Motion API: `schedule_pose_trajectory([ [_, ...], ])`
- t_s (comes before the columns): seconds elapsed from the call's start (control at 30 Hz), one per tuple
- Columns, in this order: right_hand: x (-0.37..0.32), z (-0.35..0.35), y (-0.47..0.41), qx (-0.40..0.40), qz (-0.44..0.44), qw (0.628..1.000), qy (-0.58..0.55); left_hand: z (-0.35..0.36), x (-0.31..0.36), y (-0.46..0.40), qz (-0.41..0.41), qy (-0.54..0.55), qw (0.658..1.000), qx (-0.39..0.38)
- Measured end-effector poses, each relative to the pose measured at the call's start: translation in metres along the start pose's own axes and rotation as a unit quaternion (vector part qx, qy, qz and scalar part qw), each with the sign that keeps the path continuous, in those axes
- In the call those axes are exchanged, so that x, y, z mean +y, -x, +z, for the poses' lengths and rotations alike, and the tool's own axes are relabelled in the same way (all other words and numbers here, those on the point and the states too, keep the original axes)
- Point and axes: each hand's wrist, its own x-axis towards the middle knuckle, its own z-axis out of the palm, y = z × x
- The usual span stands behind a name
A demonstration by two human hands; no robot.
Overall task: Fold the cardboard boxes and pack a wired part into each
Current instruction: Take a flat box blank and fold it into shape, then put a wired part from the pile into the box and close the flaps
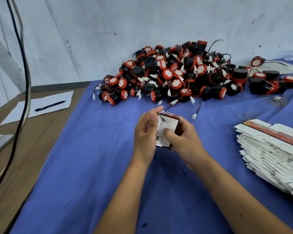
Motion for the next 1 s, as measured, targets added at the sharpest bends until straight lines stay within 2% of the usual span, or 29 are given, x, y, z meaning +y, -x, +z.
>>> schedule_pose_trajectory([
  [0.17, 0.001, -0.001, 0.0, -0.002, -0.002, 1.0, 0.009, -0.002, -0.002, -0.001, 0.036, -0.03, 0.999, 0.011],
  [0.3, 0.001, -0.002, 0.0, -0.007, -0.001, 1.0, 0.004, -0.001, -0.002, -0.002, 0.032, -0.03, 0.999, 0.007],
  [0.37, 0.0, -0.006, -0.001, -0.043, 0.001, 0.999, -0.002, -0.001, -0.002, -0.003, 0.017, -0.017, 1.0, 0.019],
  [0.5, -0.002, -0.019, -0.004, -0.114, 0.018, 0.989, -0.094, -0.009, -0.004, -0.005, -0.068, 0.073, 0.994, 0.041],
  [0.57, -0.003, -0.018, -0.003, -0.116, 0.01, 0.99, -0.076, -0.01, -0.008, -0.006, -0.079, 0.05, 0.994, 0.055],
  [0.63, -0.005, -0.014, -0.001, -0.082, -0.033, 0.996, 0.008, -0.009, -0.012, -0.006, -0.052, 0.0, 0.996, 0.079],
  [0.67, -0.004, -0.013, -0.002, -0.049, -0.077, 0.991, 0.097, -0.009, -0.014, -0.006, -0.034, -0.019, 0.996, 0.086],
  [0.7, -0.001, -0.014, -0.003, -0.01, -0.133, 0.965, 0.227, -0.009, -0.015, -0.008, -0.017, -0.026, 0.996, 0.086],
  [0.73, 0.001, -0.015, -0.005, 0.022, -0.18, 0.912, 0.369, -0.009, -0.015, -0.008, -0.015, -0.018, 0.997, 0.073],
  [0.77, 0.003, -0.013, -0.005, 0.031, -0.209, 0.857, 0.47, -0.009, -0.015, -0.007, -0.027, -0.006, 0.998, 0.049],
  [0.8, 0.003, -0.011, -0.006, 0.018, -0.215, 0.827, 0.519, -0.009, -0.017, -0.008, -0.044, -0.003, 0.999, 0.021],
  [0.83, 0.003, -0.01, -0.007, -0.017, -0.209, 0.822, 0.529, -0.008, -0.019, -0.007, -0.058, -0.012, 0.998, 0.002],
  [0.9, 0.005, -0.006, -0.01, -0.096, -0.2, 0.837, 0.501, -0.006, -0.022, -0.007, -0.077, -0.04, 0.996, -0.01],
  [1.0, -0.004, -0.009, -0.02, -0.165, -0.194, 0.853, 0.455, -0.01, -0.025, -0.013, -0.09, -0.04, 0.994, 0.038],
])
